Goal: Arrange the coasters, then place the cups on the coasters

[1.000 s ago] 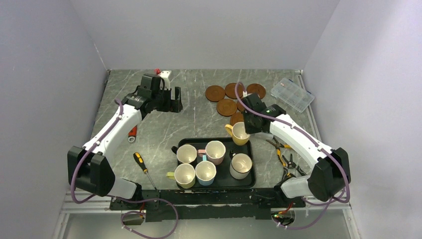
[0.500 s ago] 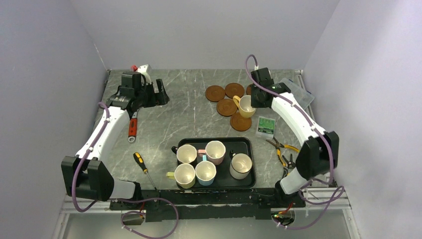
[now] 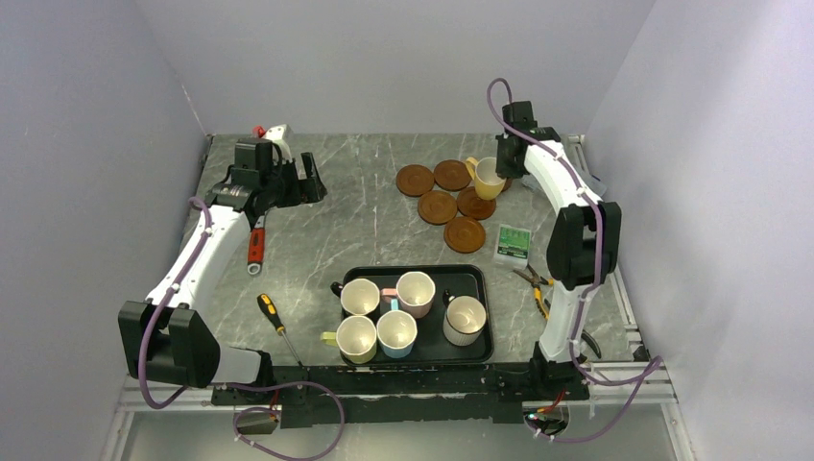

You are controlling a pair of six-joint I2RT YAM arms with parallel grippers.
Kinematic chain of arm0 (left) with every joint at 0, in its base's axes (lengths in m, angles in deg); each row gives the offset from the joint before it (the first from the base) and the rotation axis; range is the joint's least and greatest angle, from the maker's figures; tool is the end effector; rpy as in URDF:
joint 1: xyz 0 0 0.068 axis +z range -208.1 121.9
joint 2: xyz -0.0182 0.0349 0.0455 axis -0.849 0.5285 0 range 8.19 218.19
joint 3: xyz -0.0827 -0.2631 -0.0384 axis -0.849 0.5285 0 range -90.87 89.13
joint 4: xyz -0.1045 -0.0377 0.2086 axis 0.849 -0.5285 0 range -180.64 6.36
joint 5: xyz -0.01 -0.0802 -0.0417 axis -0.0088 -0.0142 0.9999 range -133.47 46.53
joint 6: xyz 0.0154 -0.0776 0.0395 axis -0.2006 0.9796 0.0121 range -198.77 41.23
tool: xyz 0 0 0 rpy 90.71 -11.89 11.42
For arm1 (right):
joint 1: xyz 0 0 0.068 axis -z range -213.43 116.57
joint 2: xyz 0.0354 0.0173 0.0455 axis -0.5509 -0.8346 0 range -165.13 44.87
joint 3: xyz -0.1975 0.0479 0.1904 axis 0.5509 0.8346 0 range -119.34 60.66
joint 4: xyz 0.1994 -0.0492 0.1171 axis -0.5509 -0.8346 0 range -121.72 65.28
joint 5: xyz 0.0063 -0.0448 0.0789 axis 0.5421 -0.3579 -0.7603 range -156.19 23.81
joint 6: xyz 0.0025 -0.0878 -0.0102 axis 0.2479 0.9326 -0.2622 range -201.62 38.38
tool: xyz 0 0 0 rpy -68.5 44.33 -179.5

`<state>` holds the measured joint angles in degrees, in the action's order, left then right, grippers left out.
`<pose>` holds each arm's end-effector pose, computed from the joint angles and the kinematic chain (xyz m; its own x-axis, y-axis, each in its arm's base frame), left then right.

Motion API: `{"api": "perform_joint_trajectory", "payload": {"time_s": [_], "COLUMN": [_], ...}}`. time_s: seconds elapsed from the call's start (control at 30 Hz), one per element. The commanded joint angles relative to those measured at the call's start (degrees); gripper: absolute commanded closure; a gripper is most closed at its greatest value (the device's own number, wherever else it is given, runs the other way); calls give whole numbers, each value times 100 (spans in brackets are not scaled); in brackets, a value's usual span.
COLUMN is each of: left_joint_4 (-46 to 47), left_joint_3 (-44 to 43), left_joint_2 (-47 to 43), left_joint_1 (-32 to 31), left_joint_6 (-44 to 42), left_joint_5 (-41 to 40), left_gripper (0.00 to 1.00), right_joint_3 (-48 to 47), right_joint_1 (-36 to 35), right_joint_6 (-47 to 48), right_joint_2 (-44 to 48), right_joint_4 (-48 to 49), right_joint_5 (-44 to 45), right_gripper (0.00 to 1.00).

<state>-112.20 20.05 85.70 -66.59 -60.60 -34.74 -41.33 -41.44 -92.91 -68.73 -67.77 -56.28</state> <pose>0.3022 -0.0572 0.3129 -0.6483 -0.2148 -0.7305 0.0670 0.9395 -0.3358 0.4390 0.0481 0.2521 -0.7998 0.0822 -0.5946 0.1202 0.9924 -0.0245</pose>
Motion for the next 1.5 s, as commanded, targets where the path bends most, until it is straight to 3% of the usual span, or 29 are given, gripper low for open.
{"api": "perform_joint_trajectory", "payload": {"time_s": [0.0, 0.63, 1.47], "left_joint_4": [105, 14, 288], "left_joint_3": [-40, -113, 88], "left_joint_2": [-53, -2, -371], "left_joint_1": [-3, 5, 5], "left_joint_6": [-59, -174, -169], "left_joint_5": [-65, -97, -176], "left_gripper": [6, 6, 6], "right_joint_3": [-806, -2340, -3029], "right_joint_1": [127, 607, 604], "right_joint_6": [231, 460, 426], "right_joint_2": [-207, -1288, -1952], "right_joint_4": [145, -282, -356], "right_joint_5": [-70, -335, -398], "right_gripper": [100, 100, 100]}}
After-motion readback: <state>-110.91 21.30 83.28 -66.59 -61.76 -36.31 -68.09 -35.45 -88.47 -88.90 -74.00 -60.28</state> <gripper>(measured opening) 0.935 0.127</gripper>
